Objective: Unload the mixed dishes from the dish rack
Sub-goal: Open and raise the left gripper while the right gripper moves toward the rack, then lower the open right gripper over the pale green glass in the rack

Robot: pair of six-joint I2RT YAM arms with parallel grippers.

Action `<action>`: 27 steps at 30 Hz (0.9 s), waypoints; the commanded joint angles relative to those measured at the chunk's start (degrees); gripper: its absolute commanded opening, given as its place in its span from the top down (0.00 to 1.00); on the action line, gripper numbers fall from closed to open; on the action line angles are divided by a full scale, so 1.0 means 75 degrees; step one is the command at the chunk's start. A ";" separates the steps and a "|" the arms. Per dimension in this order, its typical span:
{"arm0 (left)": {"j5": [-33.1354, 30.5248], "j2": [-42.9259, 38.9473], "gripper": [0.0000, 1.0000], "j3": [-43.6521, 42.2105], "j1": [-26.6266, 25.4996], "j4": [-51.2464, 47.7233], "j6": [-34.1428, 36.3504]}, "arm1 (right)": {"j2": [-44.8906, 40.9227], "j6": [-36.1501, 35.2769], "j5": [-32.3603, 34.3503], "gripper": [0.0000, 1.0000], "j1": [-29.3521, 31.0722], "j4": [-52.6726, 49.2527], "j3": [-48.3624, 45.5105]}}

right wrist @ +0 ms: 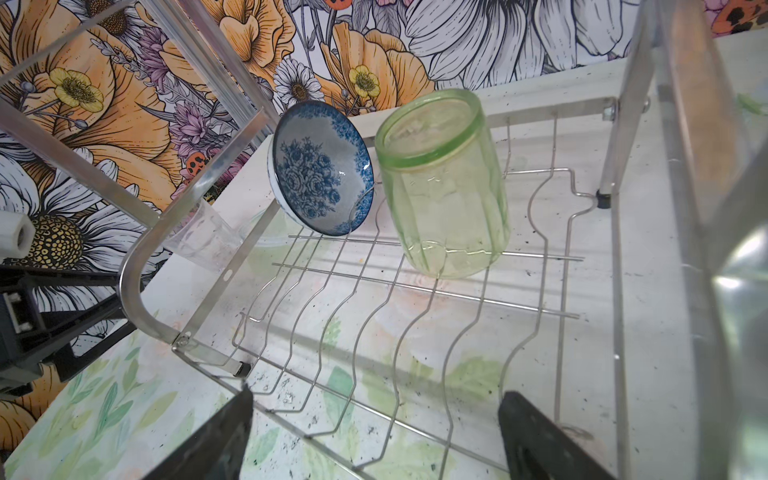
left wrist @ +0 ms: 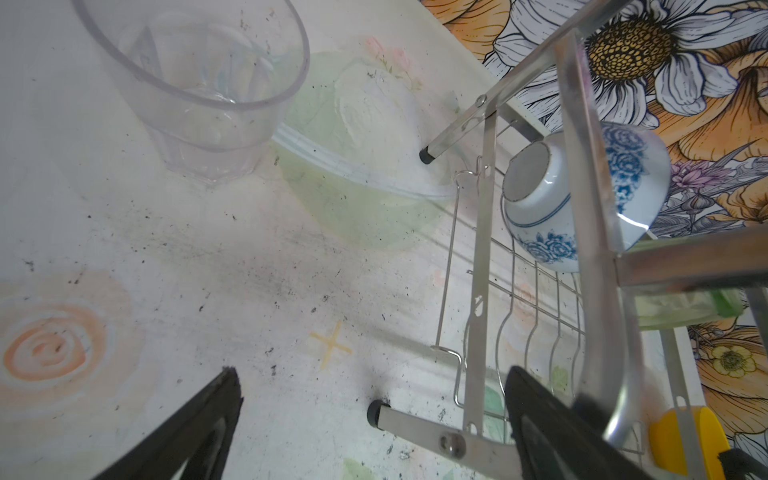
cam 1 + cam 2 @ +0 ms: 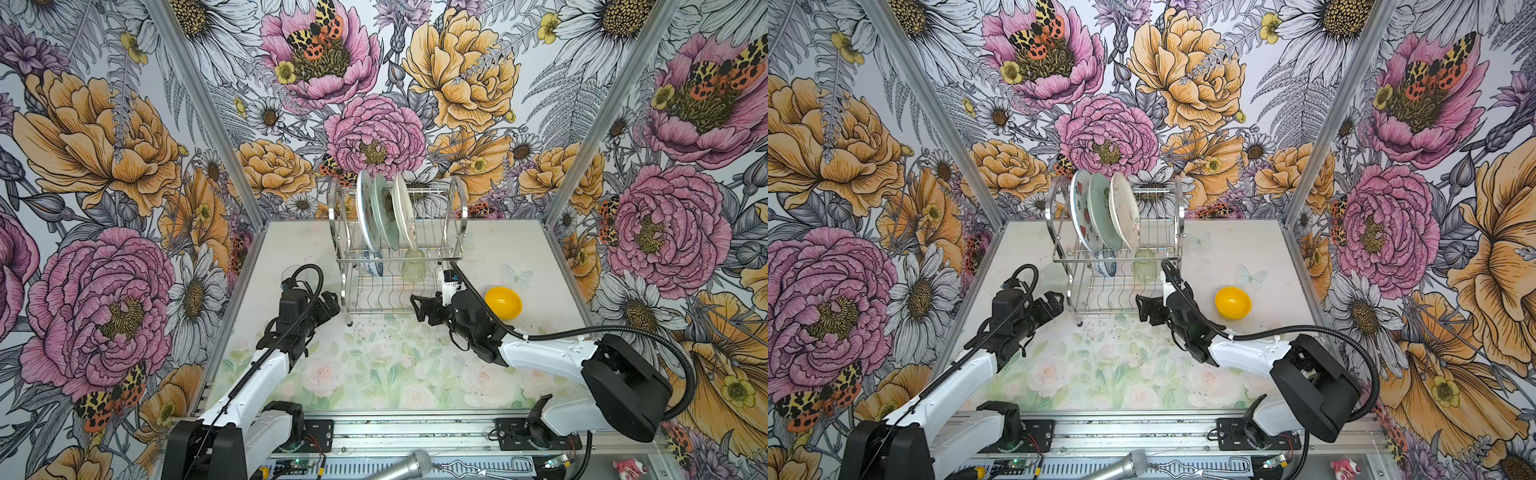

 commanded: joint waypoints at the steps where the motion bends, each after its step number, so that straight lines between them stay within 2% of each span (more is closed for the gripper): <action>1: -0.0020 -0.0156 0.01 -0.0141 -0.0048 0.0138 0.0024 | 0.0211 -0.0174 0.0252 0.06 0.0050 0.0444 0.0236; 10: -0.0140 -0.0665 0.01 -0.0272 -0.0050 -0.0069 0.0050 | 0.0909 -0.0543 0.0447 0.06 0.0050 0.0786 0.0637; 18: 0.0000 -0.0911 0.01 -0.0401 -0.0059 -0.0085 0.0077 | 0.1785 -0.0564 0.1379 0.05 0.0043 0.1238 0.0951; 27: 0.0084 -0.1268 0.01 -0.0657 -0.0057 -0.0153 0.0139 | 0.2773 -0.0702 0.2233 0.05 0.0063 0.2570 0.0920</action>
